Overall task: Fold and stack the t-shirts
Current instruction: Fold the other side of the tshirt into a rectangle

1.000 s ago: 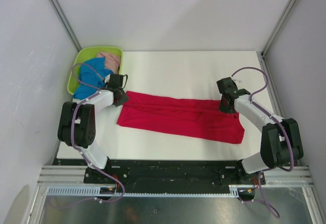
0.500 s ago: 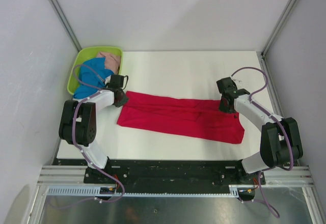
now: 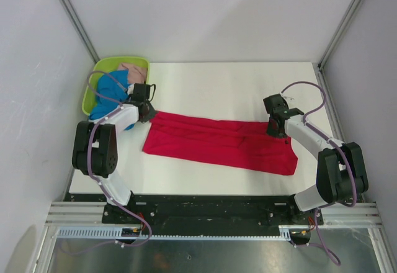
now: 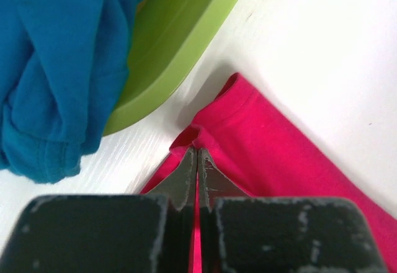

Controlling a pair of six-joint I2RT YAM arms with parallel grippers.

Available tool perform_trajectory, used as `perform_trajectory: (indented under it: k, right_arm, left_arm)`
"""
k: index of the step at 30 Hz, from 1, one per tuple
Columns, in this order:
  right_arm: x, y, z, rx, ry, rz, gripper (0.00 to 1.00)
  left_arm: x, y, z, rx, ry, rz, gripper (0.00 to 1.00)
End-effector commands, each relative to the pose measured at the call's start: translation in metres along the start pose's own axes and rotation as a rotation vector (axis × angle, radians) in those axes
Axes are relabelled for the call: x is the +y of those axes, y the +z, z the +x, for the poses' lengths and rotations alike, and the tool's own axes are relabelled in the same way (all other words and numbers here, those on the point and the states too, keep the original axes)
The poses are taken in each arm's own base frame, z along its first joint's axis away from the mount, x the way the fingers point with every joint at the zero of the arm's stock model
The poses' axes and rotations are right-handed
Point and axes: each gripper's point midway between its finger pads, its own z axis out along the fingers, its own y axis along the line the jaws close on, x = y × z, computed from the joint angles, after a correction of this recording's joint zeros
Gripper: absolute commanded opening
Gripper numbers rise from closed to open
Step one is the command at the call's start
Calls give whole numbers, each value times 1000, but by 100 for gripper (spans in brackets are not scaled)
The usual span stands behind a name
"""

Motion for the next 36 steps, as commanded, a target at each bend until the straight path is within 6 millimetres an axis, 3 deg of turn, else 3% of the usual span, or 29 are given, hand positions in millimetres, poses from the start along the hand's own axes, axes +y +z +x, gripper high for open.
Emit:
perform_trajectory:
  k: [1, 11, 17, 27, 36]
  right_arm:
    - [-5, -1, -26, -71, 24, 22, 0]
    - [-1, 14, -112, -214, 76, 43, 0]
    - [9, 22, -146, -255, 79, 44, 0]
    - [7, 21, -159, -274, 73, 59, 0]
    - [14, 15, -177, -330, 61, 24, 0]
  left_arm:
    - [-18, -3, -29, -61, 18, 35, 0]
    - [-65, 10, -81, -130, 28, 109, 0]
    - [-85, 13, -106, -171, 28, 143, 0]
    - [-100, 17, -123, -193, 44, 183, 0]
    - [-83, 22, -109, -163, 33, 147, 0]
